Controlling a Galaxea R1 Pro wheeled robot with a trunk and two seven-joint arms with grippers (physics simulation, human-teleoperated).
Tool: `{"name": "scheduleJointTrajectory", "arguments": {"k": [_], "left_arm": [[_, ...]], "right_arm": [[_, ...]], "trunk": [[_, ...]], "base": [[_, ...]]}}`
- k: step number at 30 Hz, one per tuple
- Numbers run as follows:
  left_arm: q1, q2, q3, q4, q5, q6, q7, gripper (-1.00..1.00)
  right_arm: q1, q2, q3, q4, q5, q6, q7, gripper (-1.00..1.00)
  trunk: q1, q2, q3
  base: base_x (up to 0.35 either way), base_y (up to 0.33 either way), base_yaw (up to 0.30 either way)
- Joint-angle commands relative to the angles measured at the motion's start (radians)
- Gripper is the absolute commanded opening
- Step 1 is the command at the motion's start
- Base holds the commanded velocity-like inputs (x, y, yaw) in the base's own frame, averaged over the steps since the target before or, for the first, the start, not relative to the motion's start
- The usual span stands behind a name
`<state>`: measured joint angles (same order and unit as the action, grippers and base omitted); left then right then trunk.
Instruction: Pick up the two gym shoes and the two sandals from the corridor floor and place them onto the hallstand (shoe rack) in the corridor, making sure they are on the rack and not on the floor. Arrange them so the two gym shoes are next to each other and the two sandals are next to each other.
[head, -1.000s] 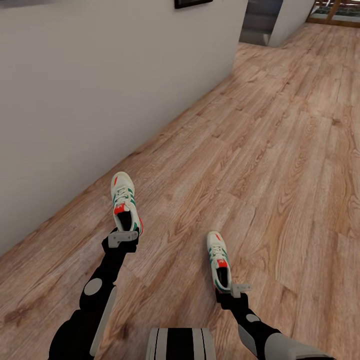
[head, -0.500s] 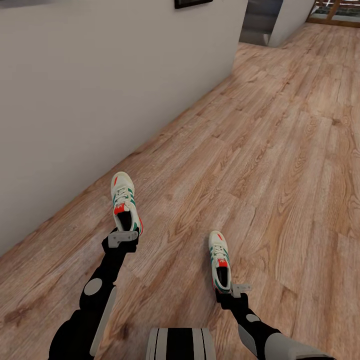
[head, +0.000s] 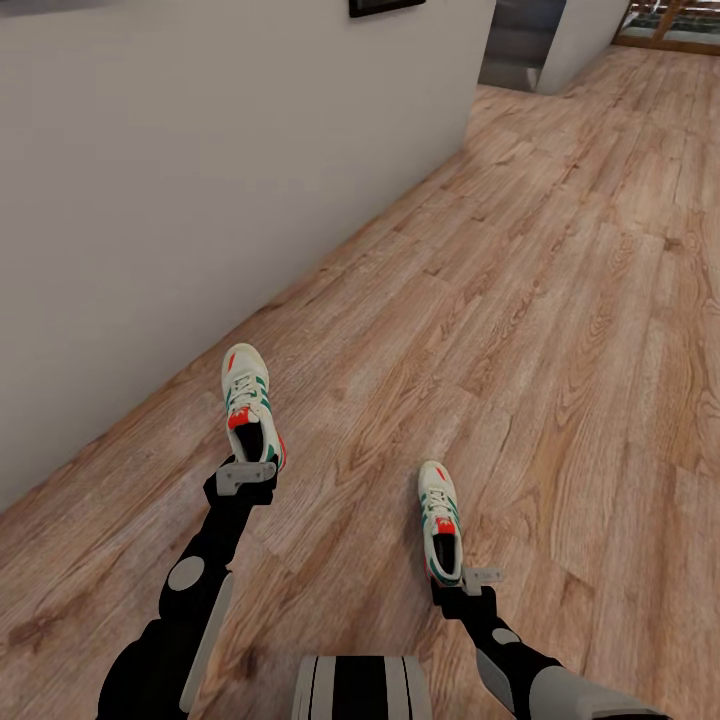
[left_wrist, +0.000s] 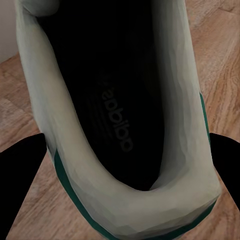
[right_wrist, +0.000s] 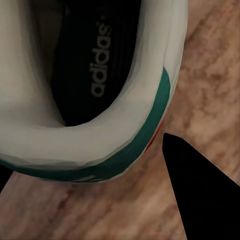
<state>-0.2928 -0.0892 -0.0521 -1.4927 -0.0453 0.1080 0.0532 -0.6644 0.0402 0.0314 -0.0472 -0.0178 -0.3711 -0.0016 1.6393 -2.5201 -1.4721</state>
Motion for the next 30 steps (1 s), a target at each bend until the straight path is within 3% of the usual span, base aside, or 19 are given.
{"name": "scheduleJointTrajectory", "arguments": {"k": [1, 4, 26, 30], "left_arm": [[0.0, 0.0, -0.002, -0.001, -0.005, 0.006, 0.007, -1.0], [0.0, 0.0, -0.002, -0.001, -0.005, 0.006, 0.007, -1.0], [0.0, 0.0, -0.002, -0.001, -0.004, 0.007, 0.007, -1.0], [0.0, 0.0, -0.002, -0.001, -0.004, 0.007, 0.007, -1.0]], "right_arm": [[0.0, 0.0, 0.002, 0.001, -0.004, -0.003, 0.0, -1.0], [0.0, 0.0, 0.002, 0.001, -0.004, -0.003, 0.0, -1.0], [-0.001, -0.005, -0.002, -0.014, -0.002, -0.001, 0.003, -1.0], [-0.003, -0.006, -0.002, -0.165, -0.002, 0.01, 0.003, -1.0]], "trunk": [[0.0, 0.0, -0.001], [0.0, 0.0, -0.001], [-0.01, 0.005, 0.084], [-0.012, 0.006, 0.1]], "base": [[0.0, 0.0, 0.0], [0.0, 0.0, 0.0], [0.0, 0.0, 0.0], [0.0, 0.0, 0.0]]}}
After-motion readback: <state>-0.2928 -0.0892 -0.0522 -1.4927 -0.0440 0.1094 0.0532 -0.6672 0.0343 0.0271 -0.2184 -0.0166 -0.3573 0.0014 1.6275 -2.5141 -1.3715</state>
